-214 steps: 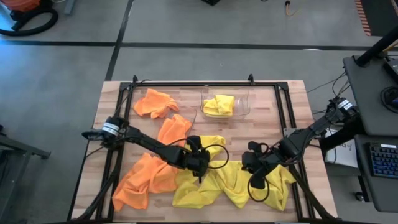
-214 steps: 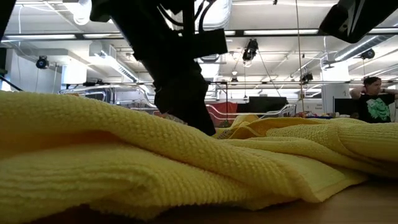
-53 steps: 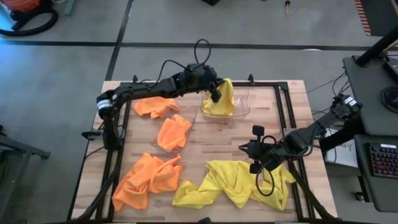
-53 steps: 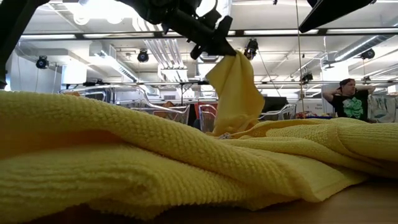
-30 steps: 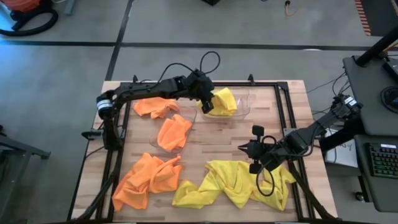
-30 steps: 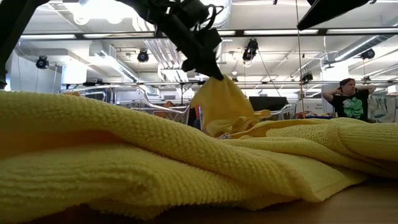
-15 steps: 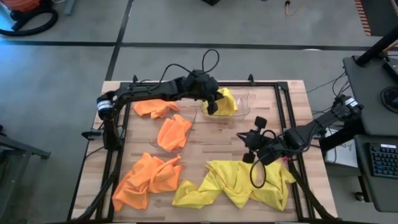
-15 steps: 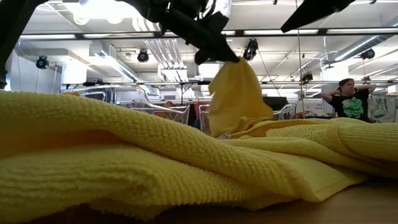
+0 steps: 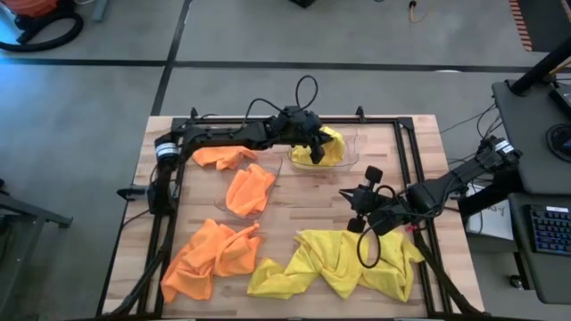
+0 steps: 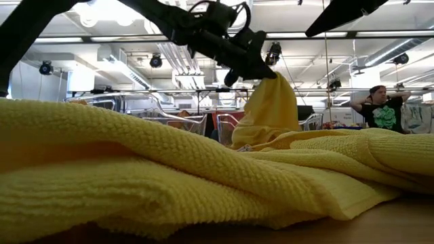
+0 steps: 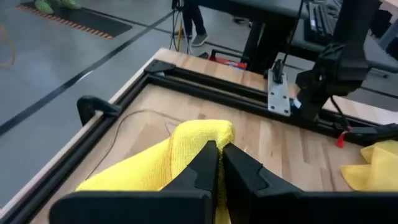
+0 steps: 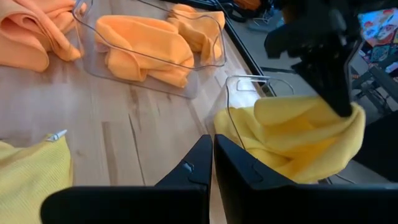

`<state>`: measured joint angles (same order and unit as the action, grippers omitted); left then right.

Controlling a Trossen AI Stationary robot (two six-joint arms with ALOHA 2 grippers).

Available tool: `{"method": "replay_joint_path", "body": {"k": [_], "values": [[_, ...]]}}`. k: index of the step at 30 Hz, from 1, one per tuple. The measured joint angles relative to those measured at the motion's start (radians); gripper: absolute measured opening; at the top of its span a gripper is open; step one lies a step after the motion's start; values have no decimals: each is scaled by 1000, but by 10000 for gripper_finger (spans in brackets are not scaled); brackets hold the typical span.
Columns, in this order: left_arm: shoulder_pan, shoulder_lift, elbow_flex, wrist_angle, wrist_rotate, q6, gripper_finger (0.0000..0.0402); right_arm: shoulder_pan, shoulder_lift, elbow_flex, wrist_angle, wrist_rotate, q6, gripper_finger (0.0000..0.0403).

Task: Sort microfiber towel by color & place in baskets
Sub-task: Put the yellow microfiber towel into the right transparent bin

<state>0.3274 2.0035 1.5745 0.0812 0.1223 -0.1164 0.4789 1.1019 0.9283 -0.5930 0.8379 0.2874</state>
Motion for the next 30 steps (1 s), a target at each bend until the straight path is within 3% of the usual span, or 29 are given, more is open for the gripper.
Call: {"method": "replay_joint_path", "body": {"k": [16,24,30], "values": [[3,13,0,-196,-4,31,0,0,0,-7,0,-3,2,13],[3,13,0,-363,-124,73,0,0,0,-12,0,-3,10,13],[5,13,0,-459,-140,96,0,0,0,-18,0,-3,11,13]]}}
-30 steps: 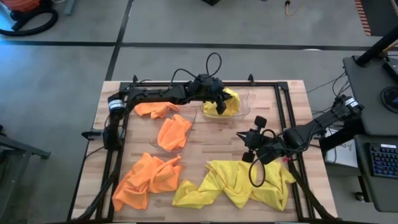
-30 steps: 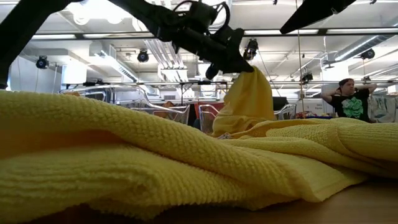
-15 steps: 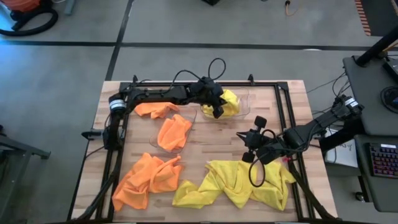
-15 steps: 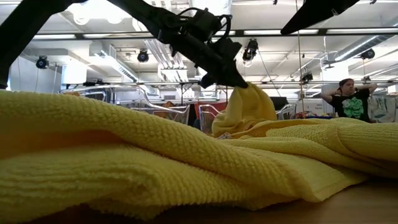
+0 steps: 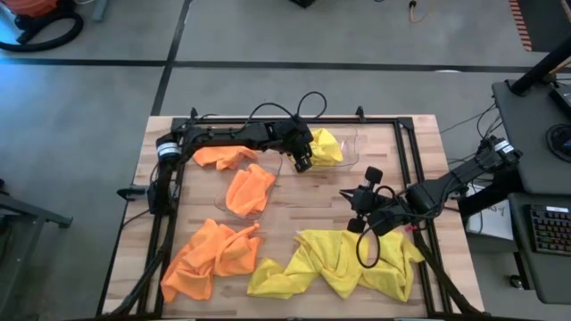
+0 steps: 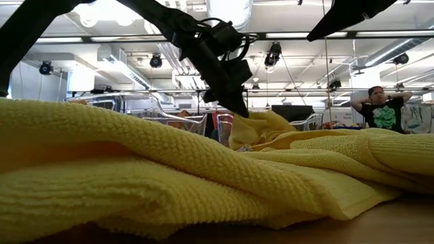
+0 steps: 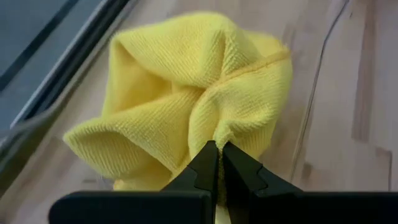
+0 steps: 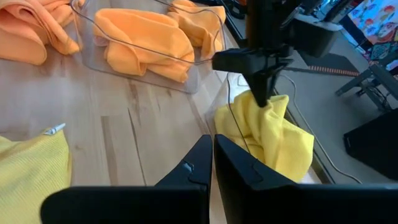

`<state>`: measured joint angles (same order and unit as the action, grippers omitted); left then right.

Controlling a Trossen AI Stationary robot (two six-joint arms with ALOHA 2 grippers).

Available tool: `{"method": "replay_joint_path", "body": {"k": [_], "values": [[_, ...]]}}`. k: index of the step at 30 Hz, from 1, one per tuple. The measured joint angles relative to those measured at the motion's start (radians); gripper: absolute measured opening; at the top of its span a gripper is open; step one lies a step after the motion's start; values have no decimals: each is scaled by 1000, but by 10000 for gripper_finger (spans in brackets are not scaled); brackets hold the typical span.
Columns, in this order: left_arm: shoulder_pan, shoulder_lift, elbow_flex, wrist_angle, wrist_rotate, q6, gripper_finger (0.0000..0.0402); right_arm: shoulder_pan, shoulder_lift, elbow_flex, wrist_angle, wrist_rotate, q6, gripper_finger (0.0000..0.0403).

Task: Sort microfiber towel by color & place in baskets
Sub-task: Put the yellow microfiber towel into the right transparent bin

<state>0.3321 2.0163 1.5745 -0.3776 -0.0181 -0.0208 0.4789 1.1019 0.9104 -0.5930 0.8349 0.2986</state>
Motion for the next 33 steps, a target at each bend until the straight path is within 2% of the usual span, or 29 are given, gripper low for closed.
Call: {"method": "replay_joint_path", "body": {"k": [8,13,20,26,33], "values": [[0,0,0,-61,-3,3,0,0,0,-4,0,0,9,13],[-1,0,0,-77,-120,-12,0,0,0,-4,0,0,18,13],[-2,0,0,-77,-131,-14,6,0,0,-4,0,0,17,13],[-2,0,0,-78,-131,-23,40,0,0,-4,2,0,17,13],[-2,0,0,-83,-130,-22,115,0,0,-4,7,-1,18,13]]}}
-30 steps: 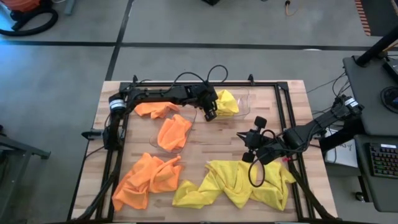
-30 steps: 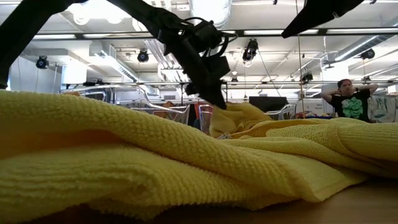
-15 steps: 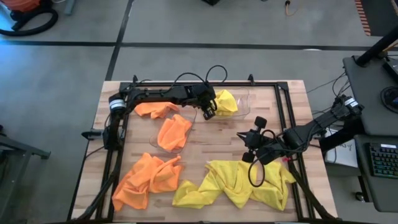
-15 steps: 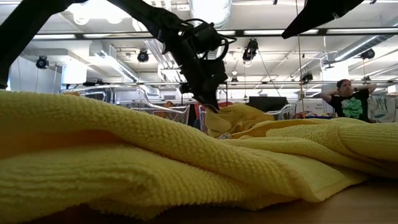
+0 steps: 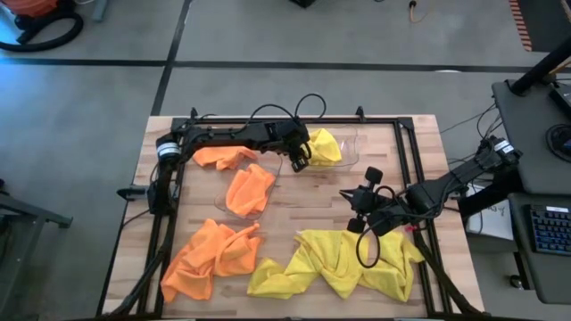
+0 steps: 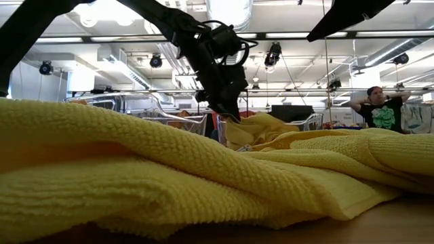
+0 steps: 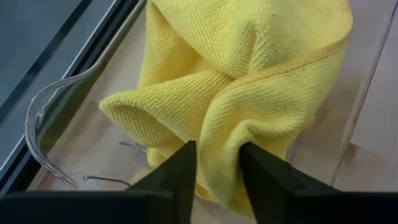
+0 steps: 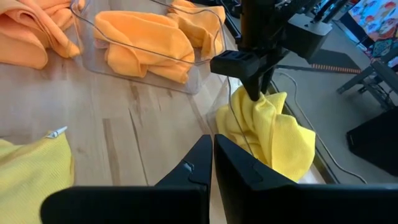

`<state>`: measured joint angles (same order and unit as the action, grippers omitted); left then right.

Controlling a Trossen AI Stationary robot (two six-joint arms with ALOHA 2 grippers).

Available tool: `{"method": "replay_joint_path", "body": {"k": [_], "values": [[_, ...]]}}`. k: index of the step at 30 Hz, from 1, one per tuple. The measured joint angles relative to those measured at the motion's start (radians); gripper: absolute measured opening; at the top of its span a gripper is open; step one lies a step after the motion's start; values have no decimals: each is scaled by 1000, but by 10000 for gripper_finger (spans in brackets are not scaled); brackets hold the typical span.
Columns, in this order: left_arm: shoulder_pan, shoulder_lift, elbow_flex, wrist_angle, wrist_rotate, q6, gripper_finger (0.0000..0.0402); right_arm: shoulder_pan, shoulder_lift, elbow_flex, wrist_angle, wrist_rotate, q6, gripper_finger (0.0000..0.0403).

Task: Sort microfiber towel by color & place in baskets
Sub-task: Put the yellow microfiber towel into the right transparent bin

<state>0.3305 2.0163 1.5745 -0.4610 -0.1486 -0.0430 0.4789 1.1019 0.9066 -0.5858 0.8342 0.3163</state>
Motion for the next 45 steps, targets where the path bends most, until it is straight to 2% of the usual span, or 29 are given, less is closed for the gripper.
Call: {"method": "replay_joint_path", "body": {"k": [7,15,29,37,41,45], "values": [[-1,-17,0,-57,8,24,191,0,0,0,0,-4,24,13],[-3,-55,25,-106,8,44,231,0,0,0,3,-4,29,13],[-10,-55,99,-245,8,63,238,0,0,0,23,-7,32,13],[-18,-55,224,-379,3,94,238,-11,0,0,40,-7,32,13],[-41,-75,239,-375,0,90,235,-39,0,0,53,-7,31,13],[-76,-130,197,-316,1,91,232,-78,0,0,53,-29,25,13]]}}
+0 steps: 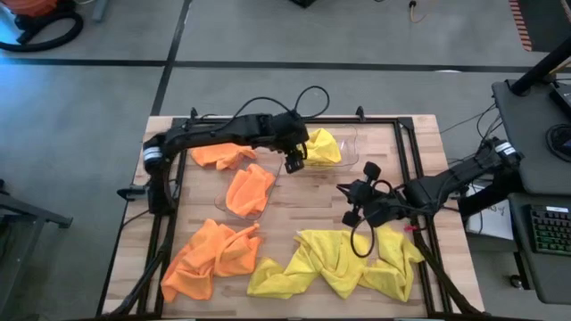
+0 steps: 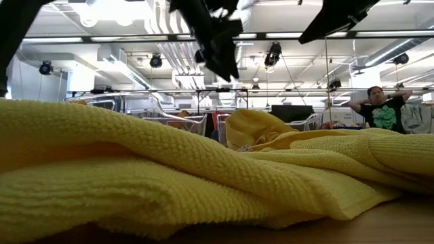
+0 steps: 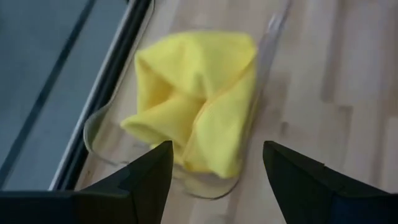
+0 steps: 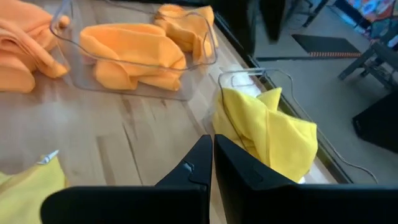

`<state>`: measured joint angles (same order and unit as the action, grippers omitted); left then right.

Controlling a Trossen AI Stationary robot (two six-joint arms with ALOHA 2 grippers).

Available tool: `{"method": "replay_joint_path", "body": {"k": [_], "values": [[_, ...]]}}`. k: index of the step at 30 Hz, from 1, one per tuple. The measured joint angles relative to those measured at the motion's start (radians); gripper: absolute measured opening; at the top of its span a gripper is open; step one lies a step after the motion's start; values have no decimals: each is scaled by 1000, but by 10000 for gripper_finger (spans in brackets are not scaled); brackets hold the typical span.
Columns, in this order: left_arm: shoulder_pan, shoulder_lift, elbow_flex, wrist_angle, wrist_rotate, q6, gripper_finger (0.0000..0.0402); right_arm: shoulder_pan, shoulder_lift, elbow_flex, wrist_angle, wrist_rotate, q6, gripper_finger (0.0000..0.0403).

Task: Sort microfiber towel by color & place in baskets
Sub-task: Put the yellow microfiber towel into the right transparent bin

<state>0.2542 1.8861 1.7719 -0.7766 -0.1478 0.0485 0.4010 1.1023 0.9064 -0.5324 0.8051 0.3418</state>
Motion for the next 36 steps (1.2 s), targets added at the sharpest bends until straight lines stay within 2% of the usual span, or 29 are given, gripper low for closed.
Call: {"method": "replay_joint_path", "body": {"k": [4,10,15,20,23,36], "values": [[-33,-113,-94,113,0,9,232,-48,0,-1,0,-44,-25,13],[-103,-316,-314,314,-1,-43,232,-131,0,-6,77,-74,-137,13],[-174,-469,-507,451,-47,-96,232,-226,9,-10,219,-246,-261,13],[-223,-590,-662,512,-123,-159,232,-319,28,-11,300,-348,-324,13],[-240,-639,-738,541,-135,-201,232,-379,44,-11,341,-414,-340,13],[-300,-823,-958,698,-134,-276,232,-550,183,-11,467,-447,-406,13]]}}
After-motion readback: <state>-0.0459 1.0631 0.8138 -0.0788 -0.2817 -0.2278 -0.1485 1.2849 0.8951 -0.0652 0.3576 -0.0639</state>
